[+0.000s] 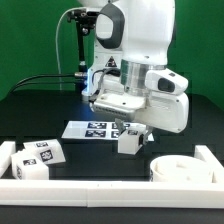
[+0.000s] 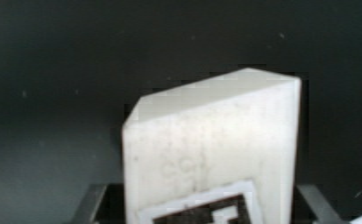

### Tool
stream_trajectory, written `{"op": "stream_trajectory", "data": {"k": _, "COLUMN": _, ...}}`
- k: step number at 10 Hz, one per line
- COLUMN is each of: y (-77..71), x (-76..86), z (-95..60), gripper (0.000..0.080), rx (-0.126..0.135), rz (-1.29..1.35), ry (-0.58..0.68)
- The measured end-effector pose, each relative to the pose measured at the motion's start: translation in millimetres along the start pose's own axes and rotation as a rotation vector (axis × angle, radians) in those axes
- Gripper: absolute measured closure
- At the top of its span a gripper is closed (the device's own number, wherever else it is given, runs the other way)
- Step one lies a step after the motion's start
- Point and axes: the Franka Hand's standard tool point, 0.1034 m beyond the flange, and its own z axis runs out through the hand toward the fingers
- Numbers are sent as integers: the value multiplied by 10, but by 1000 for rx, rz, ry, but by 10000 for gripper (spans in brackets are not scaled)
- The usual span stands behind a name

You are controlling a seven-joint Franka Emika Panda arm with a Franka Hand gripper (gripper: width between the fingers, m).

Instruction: Assemble stool

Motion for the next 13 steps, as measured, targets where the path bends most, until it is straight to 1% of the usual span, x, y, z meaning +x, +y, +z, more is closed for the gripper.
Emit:
{"op": "stream_trajectory", "data": {"k": 1, "y": -27, "x": 1, "z": 9, "gripper": 482, "rx": 2, "rz": -26, "ry": 1}}
{"op": "stream_trajectory", "data": {"k": 2, "y": -33, "x": -3, "z": 10, "gripper": 465, "rx": 3, "rz": -10, "ry": 0}}
{"op": "stream_trajectory", "data": {"k": 3, "y": -35, "x": -3, "z": 10, "gripper": 465, "rx": 4, "rz": 10, "ry": 0}}
{"op": "stream_trajectory", "data": {"k": 4, "y": -42, "x": -7, "z": 4, "gripper": 274, "rx": 6, "rz": 15, "ry": 0}}
{"op": "stream_trajectory", "data": {"k": 5, "y": -53, "x": -37, "z": -49, "gripper": 274, "rx": 12, "rz": 81, "ry": -6}}
{"op": "stream_trajectory", "data": {"k": 6, "y": -68, "x": -83, "z": -111, "gripper": 174, "rx": 18, "rz": 181, "ry": -15}}
{"op": "stream_trajectory", "data": {"k": 7, "y": -76, "x": -156, "z": -167, "gripper": 174, "rx": 28, "rz": 281, "ry": -25}}
{"op": "stream_trajectory", "data": {"k": 8, "y": -38, "x": -253, "z": -224, "gripper": 154, "rx": 22, "rz": 364, "ry": -42}}
{"op": "stream_trajectory", "data": {"k": 9, "y": 23, "x": -317, "z": -266, "gripper": 154, "rx": 12, "rz": 440, "ry": -56}}
{"op": "stream_trajectory", "data": {"k": 10, "y": 93, "x": -331, "z": -292, "gripper": 151, "rx": 1, "rz": 556, "ry": -64}}
{"op": "stream_trajectory", "data": {"k": 11, "y": 175, "x": -377, "z": -340, "gripper": 151, "rx": -16, "rz": 687, "ry": -75}}
{"op": "stream_trajectory", "data": {"k": 12, "y": 268, "x": -442, "z": -404, "gripper": 151, "rx": -45, "rz": 819, "ry": -88}}
{"op": "stream_trajectory", "data": {"k": 13, "y": 356, "x": -361, "z": -382, "gripper": 151, "rx": -70, "rz": 1004, "ry": -81}}
